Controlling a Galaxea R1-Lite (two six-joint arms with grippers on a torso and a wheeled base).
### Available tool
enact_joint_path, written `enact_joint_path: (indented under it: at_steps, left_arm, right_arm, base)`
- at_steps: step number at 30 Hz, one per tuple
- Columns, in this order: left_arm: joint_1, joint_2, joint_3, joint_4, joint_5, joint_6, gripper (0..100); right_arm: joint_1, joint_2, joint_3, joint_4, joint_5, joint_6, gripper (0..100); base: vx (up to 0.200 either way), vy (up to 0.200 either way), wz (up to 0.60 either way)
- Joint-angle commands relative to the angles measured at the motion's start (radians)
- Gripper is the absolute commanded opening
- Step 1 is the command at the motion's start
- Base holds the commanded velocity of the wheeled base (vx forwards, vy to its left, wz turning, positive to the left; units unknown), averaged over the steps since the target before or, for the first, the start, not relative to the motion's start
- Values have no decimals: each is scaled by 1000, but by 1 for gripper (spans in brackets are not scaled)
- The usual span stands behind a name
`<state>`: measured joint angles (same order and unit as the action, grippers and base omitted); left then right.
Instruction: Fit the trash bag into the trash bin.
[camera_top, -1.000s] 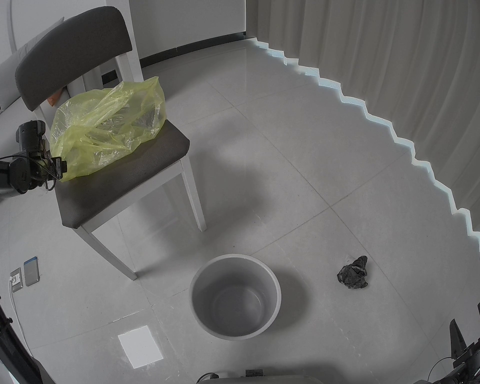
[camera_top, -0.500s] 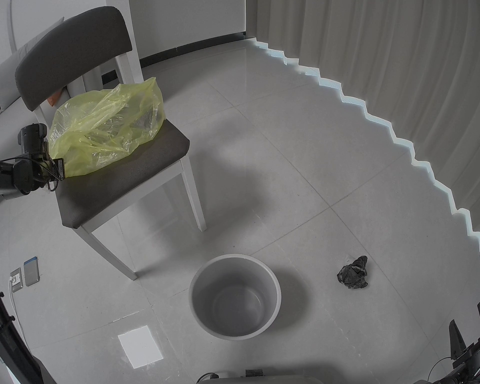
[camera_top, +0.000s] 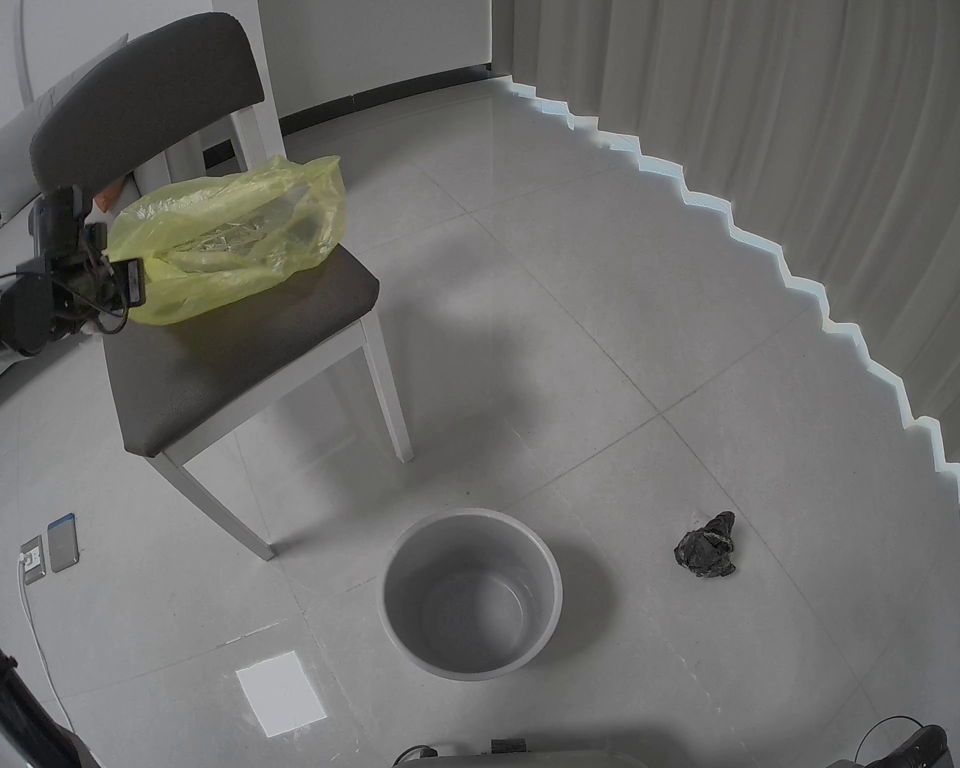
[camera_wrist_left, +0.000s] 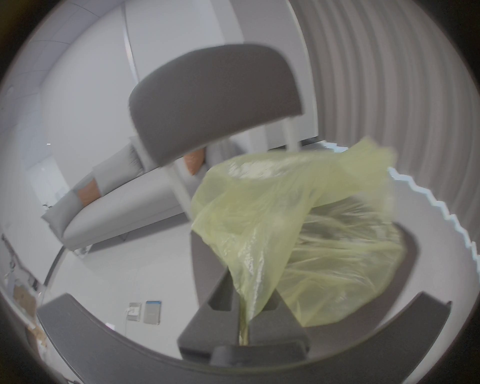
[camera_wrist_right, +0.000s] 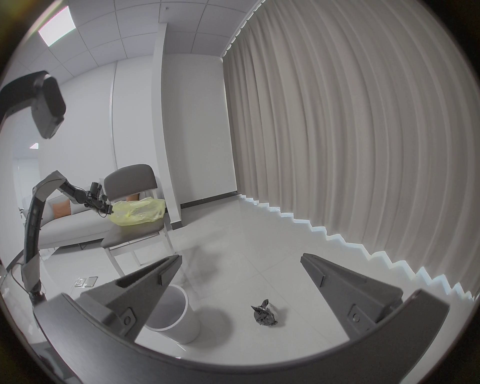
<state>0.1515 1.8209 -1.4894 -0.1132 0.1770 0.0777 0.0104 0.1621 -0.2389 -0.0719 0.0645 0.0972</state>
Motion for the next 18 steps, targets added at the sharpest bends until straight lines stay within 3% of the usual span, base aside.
enact_joint_path:
  at_steps: [1,5,11,12,13,14,18]
  left_arm:
    - [-343,-391,-31,224,-79,-32,0]
    - [-543,-515,-9,285,-103,-107,0]
    - [-659,-577,37,320,-131,-93,0]
    - [-718,-589,64,366,-139,-19,0]
    - [-718,-591,66,376,-139,-6,0]
    - [-724,-595,61,432,-148,88,0]
    - [-730,-581,26,529,-171,180,0]
  right_arm:
    - [11,433,-269,-60,77,-19,100]
    - [19,620,-404,-95,100,-24,100]
    - [43,761,-527,-92,100,-21,100]
    - [49,824,-574,-91,101,-24,100]
    - [51,832,-580,-91,101,-24,100]
    - [79,876,-612,-92,101,-24,100]
    - [164,967,-688,-88,100,-19,100]
  base:
    - [0,0,0]
    - [0,0,0]
    - [0,0,0]
    - [0,0,0]
    - [0,0,0]
    - [0,0,0]
    - [0,0,0]
